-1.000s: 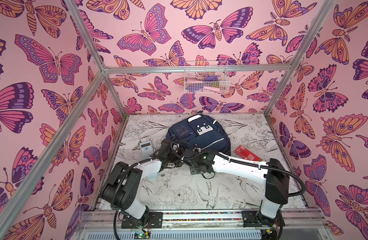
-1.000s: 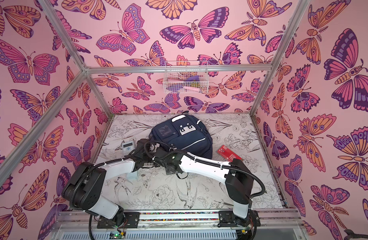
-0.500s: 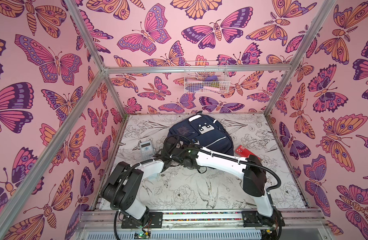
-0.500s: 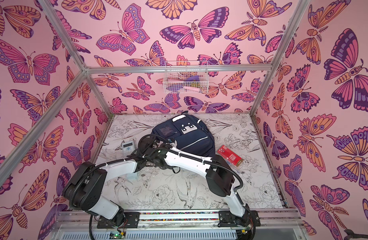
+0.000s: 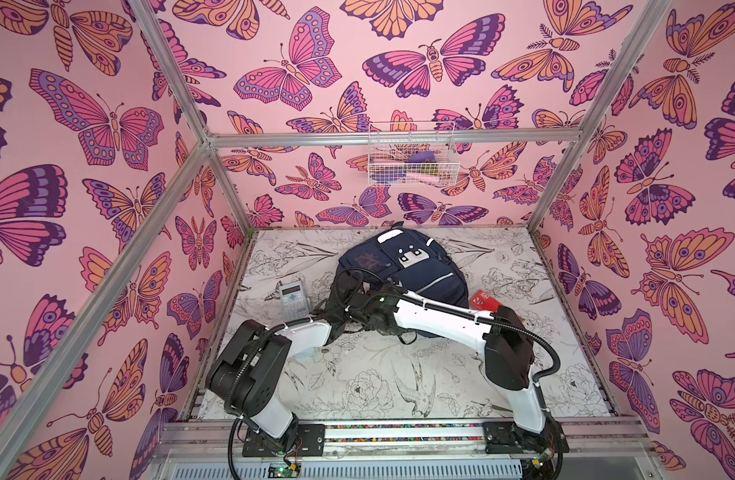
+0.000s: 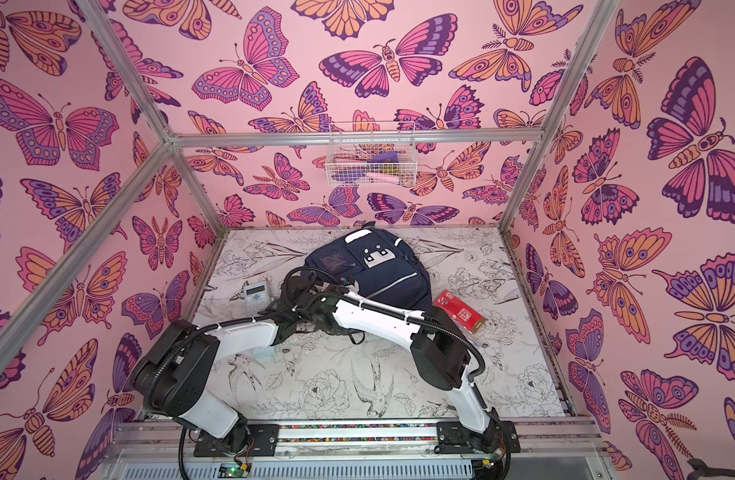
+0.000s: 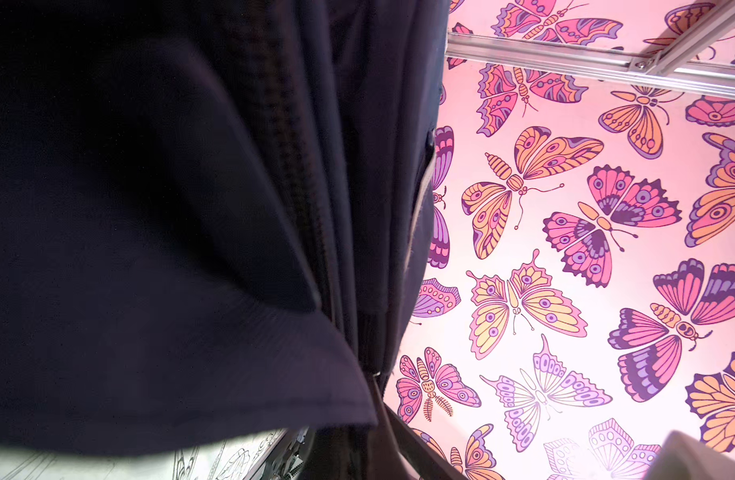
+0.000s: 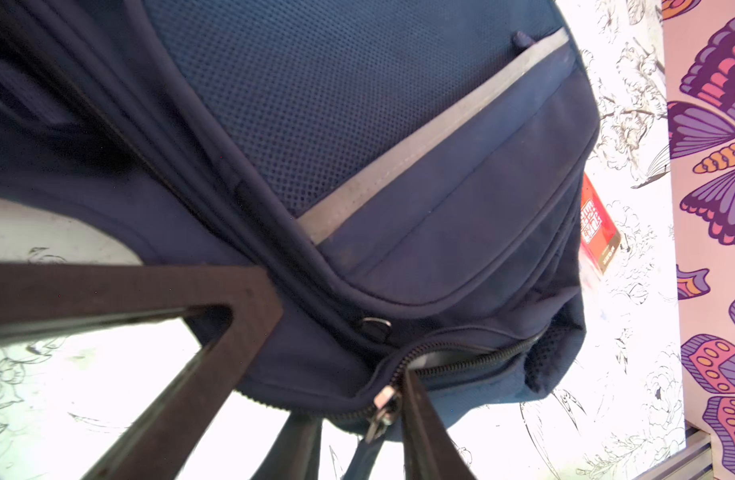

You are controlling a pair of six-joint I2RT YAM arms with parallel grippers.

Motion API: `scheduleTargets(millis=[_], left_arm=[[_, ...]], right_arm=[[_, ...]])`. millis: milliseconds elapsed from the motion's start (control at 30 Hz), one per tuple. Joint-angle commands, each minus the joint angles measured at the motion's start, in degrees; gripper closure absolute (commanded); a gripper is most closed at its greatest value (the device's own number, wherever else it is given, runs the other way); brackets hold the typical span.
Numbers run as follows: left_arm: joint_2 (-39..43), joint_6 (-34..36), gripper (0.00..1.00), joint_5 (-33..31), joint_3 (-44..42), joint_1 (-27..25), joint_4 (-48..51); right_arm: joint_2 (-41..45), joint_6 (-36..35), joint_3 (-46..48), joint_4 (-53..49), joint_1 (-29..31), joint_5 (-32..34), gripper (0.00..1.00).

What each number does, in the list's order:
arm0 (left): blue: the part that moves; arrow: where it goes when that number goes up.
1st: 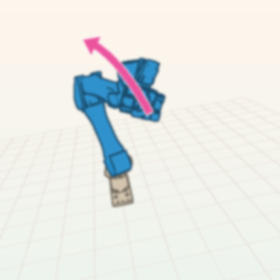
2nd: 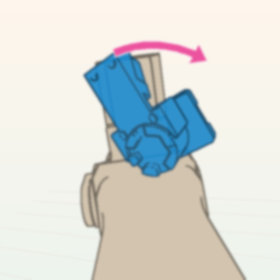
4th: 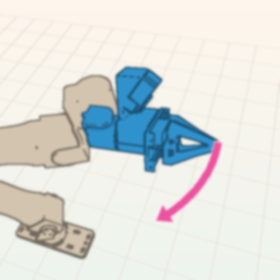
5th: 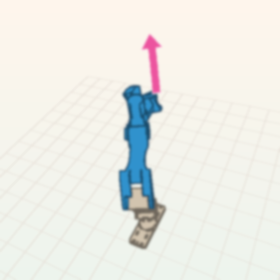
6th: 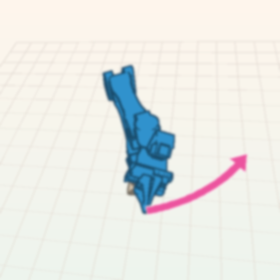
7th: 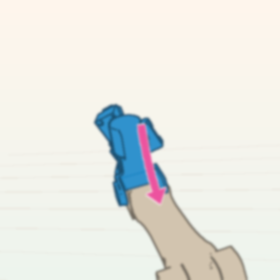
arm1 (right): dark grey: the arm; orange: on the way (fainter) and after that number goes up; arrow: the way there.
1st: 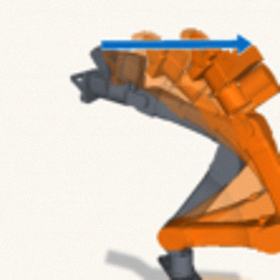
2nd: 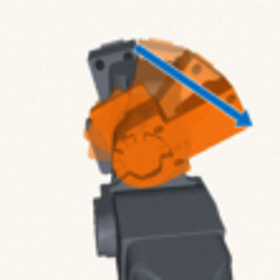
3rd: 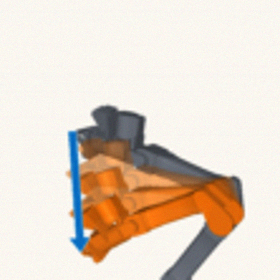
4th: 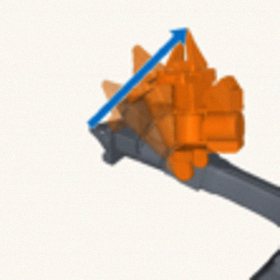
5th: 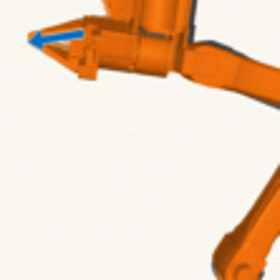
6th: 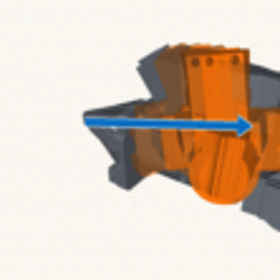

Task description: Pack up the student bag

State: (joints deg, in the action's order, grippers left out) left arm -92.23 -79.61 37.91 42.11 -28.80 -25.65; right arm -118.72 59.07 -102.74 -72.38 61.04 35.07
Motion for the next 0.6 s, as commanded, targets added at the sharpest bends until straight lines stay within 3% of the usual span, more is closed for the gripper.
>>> scheduleTargets(millis=[0,567], left_arm=[[0.3,0.42,1.0,2.26,1.45,-0.23,-6.87],[-0.27,4.52,1.0,1.99,1.26,-0.21,-2.52]], right_arm=[[1.7,-0.45,1.17,-3.6,-1.18,-0.12,0.73],[6.12,0.12,4.89,-4.56,-1.8,-3.08,0.91]])
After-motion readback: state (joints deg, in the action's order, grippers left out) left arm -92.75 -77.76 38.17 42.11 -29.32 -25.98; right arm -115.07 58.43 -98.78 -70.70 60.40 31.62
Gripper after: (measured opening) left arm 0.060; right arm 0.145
